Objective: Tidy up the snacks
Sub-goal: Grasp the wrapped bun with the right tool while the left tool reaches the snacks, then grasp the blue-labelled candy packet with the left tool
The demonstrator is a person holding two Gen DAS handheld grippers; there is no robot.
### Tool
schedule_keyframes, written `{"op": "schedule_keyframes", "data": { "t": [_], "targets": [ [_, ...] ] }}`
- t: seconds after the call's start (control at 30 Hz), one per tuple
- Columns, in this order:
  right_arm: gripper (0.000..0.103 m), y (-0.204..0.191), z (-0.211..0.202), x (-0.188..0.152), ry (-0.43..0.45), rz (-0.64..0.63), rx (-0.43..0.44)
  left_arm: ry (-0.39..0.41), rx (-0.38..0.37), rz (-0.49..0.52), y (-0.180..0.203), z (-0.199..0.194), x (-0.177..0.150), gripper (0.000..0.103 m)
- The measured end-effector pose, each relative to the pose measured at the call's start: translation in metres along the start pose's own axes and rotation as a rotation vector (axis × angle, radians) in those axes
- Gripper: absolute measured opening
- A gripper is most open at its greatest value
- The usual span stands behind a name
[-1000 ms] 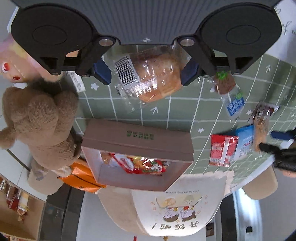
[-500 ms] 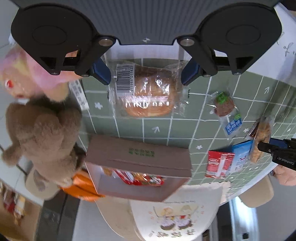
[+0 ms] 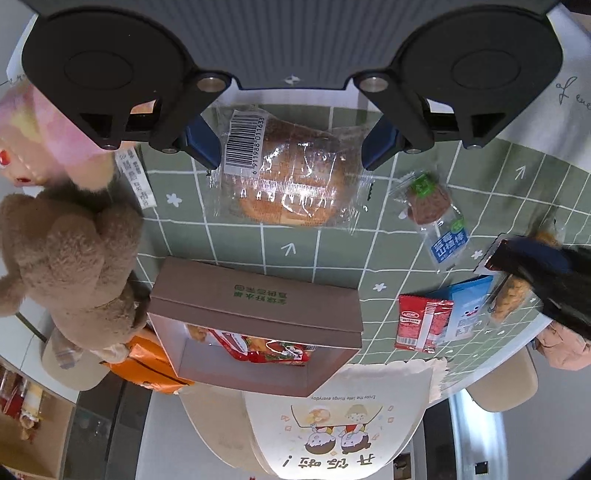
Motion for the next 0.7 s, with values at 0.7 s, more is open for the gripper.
{"op": "schedule_keyframes", "data": {
  "t": [0.7],
  "targets": [
    [0.084, 0.017, -0.027, -0.005, 0.025, 0.047, -0.025, 0.089, 0.148, 0.466, 0.033, 0.023, -0.019, 0.047]
  ]
}}
Point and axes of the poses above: each gripper's, at about its wrist camera, not at the fingertips, and z roughly the way its jaws point, y to its right, x to its top, the point moved 6 cm from there along z, roughly the way its jaws point, and after that the axes turned 7 degrees about y, right-handed, at the moved point
